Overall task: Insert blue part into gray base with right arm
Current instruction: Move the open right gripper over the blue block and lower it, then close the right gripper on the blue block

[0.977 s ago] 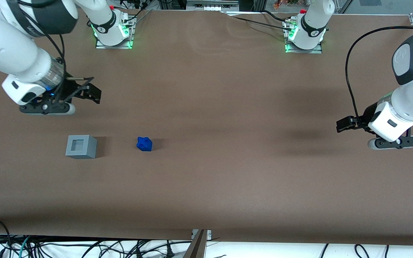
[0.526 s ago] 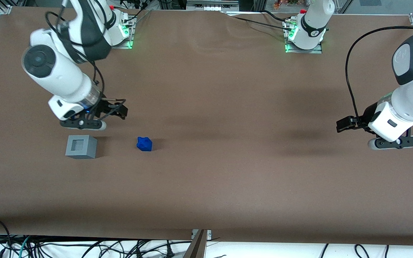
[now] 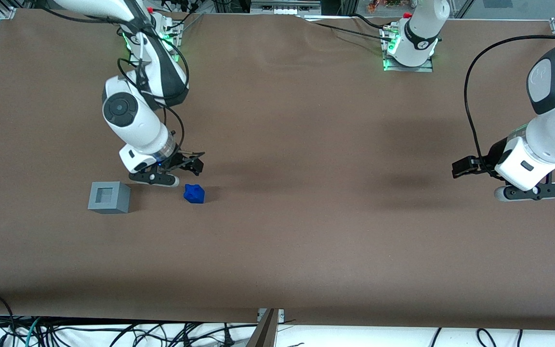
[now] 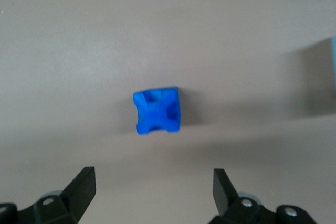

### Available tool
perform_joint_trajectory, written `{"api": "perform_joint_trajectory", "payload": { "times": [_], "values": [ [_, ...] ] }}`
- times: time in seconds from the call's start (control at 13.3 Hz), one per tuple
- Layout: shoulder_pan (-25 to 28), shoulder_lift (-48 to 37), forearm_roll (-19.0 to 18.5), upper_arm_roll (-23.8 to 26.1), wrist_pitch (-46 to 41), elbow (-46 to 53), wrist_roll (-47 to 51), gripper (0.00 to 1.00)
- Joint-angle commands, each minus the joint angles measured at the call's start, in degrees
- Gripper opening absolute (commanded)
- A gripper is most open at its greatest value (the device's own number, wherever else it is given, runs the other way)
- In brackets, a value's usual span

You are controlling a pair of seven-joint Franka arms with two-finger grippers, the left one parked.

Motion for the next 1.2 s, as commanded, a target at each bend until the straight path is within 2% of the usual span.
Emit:
{"api": "perform_joint_trajectory", "payload": {
  "times": [0.0, 0.15, 0.45, 0.75, 0.83, 1.05, 1.13],
  "values": [
    [0.3, 4.1, -0.3, -0.1, 6.0, 0.7, 0.7, 0.99],
    [1.0, 6.2, -0.5, -0.3, 8.9, 0.8, 0.6, 0.99],
    [0.7, 9.1, -4.1, -0.5, 11.7, 1.6, 0.6, 0.98],
    [0.6, 10.6, -4.6, -0.6, 12.4, 3.2, 0.1, 0.96],
    [0.6, 11.0, -4.6, -0.6, 12.4, 3.2, 0.3, 0.92],
    [0.6, 11.1, -4.8, -0.6, 12.4, 3.1, 0.6, 0.71],
    [0.6, 11.1, -4.9, -0.6, 12.4, 3.1, 0.5, 0.53]
  ]
}}
